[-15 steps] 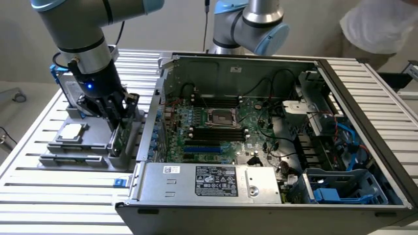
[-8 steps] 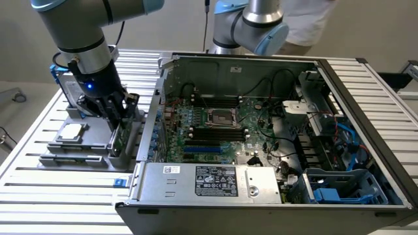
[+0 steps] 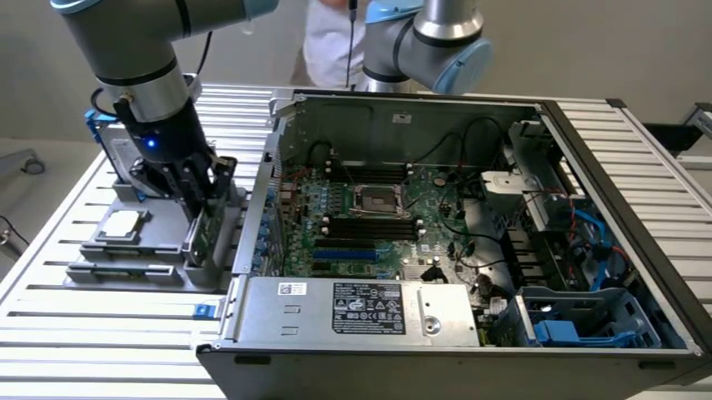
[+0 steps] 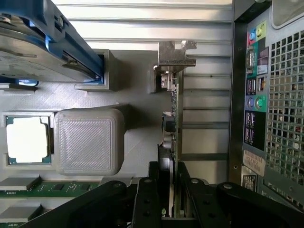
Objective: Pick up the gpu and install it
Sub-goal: 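Pick up the gpu and move the gpu toward the slot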
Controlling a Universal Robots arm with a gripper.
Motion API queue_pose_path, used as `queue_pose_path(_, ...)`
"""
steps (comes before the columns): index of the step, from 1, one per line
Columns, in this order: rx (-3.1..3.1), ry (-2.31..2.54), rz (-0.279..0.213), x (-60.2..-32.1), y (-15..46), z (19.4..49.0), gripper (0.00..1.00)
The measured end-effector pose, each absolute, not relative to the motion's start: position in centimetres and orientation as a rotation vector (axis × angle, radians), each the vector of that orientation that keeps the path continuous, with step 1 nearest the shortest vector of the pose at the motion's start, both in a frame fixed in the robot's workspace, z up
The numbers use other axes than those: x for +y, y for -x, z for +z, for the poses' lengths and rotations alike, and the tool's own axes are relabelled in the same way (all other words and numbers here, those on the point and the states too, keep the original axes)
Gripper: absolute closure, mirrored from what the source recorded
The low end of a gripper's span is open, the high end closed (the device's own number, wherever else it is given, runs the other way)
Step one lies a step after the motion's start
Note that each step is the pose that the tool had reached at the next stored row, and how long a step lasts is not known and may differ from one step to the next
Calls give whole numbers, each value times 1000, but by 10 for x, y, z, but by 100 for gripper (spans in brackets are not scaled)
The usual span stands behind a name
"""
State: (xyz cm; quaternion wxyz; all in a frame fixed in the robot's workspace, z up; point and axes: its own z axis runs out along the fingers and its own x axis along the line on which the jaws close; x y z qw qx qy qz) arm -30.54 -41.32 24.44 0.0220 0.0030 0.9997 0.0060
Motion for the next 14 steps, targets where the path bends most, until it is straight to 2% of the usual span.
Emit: queue_pose_path(14, 3098, -16, 19, -412, 305, 300, 74)
